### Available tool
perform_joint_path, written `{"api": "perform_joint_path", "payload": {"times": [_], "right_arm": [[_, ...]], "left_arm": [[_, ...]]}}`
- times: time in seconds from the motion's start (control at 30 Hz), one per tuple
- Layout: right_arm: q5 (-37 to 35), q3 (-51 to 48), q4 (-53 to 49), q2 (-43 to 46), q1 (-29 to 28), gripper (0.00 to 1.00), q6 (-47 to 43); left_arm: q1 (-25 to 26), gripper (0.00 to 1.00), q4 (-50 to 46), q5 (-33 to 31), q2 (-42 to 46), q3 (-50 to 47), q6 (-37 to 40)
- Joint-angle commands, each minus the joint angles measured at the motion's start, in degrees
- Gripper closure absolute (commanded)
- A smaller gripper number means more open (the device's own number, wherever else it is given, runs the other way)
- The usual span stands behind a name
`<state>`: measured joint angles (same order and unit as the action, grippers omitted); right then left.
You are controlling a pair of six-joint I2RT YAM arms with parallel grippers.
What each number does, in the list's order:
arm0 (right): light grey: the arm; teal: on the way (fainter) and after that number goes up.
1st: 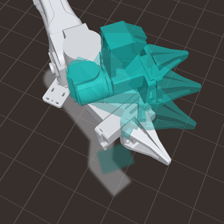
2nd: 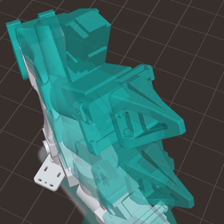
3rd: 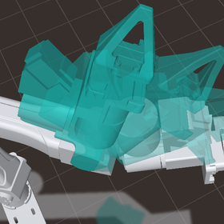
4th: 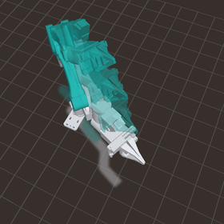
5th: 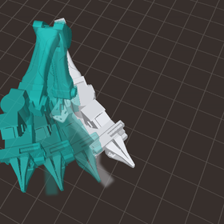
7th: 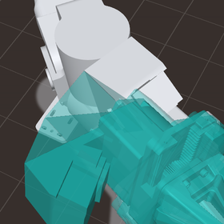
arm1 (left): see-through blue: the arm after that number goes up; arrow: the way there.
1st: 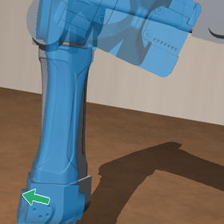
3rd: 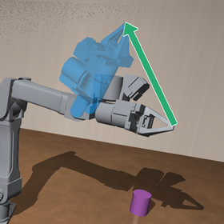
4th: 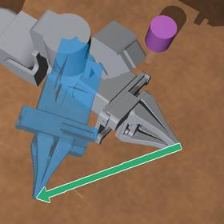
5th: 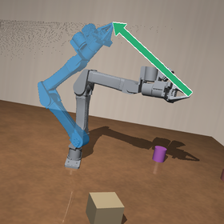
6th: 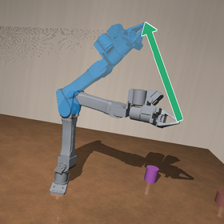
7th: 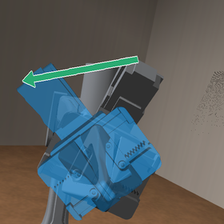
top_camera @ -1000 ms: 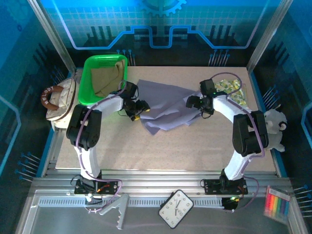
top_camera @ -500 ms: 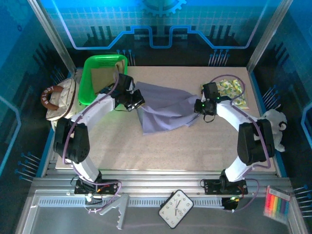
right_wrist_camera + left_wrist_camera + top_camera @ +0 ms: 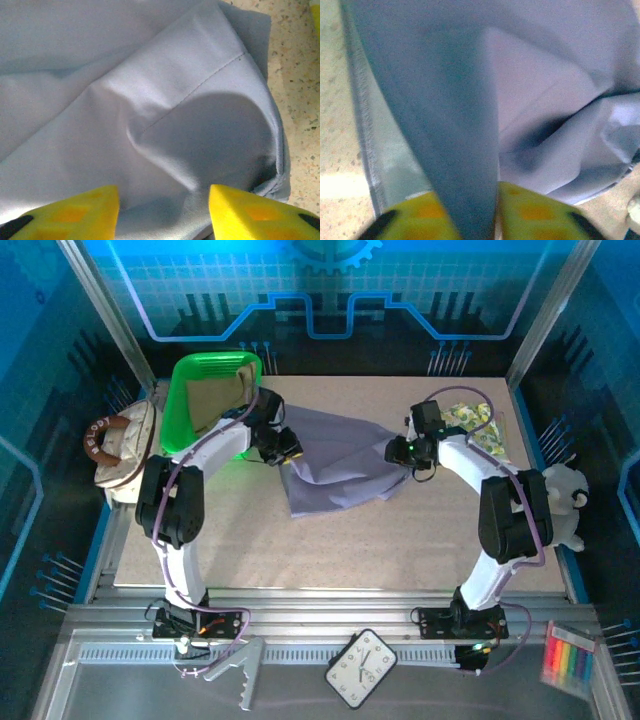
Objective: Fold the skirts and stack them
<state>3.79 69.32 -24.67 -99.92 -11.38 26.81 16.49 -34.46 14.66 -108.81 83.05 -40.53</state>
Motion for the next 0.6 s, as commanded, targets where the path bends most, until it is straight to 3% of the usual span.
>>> {"api": "perform_joint_path", "payload": {"times": [0.0,0.03,0.1,0.2,0.27,0.33,0.47,0.57], "right_arm": [[1.59,-1.18,1.11,3.15,-0.84,0.36,-0.92],[1.50,-1.44,1.27,3.69,-0.84,0.34,-1.03],[0.85,-2.09,1.90,4.90,-0.98,0.30,-1.09],[-0.54,-3.11,3.57,6.77,-0.99,0.08,-1.57],[-1.70,-3.40,4.37,7.73,-0.94,0.00,-1.74],[-2.75,-3.41,4.71,8.40,-0.96,0.00,-1.74],[-3.19,-2.81,4.64,8.35,-0.97,0.00,-1.88],[-3.15,-2.39,4.20,8.00,-0.96,0.00,-2.39]], "left_arm": [[-0.58,0.39,-2.47,-1.86,7.34,-6.44,0.24],[-0.54,0.27,-1.71,-2.58,10.25,-9.28,1.17],[0.15,0.13,-1.01,-4.24,14.90,-14.51,4.08],[5.95,0.05,-3.55,-11.74,20.40,-18.91,12.20],[12.10,0.07,-4.92,-17.57,21.44,-20.47,18.81],[18.08,0.13,-5.96,-23.33,20.30,-21.04,24.00],[24.65,0.32,-10.83,-29.88,11.57,-15.01,29.19],[27.56,0.39,-16.05,-35.14,3.66,-9.14,33.71]]}}
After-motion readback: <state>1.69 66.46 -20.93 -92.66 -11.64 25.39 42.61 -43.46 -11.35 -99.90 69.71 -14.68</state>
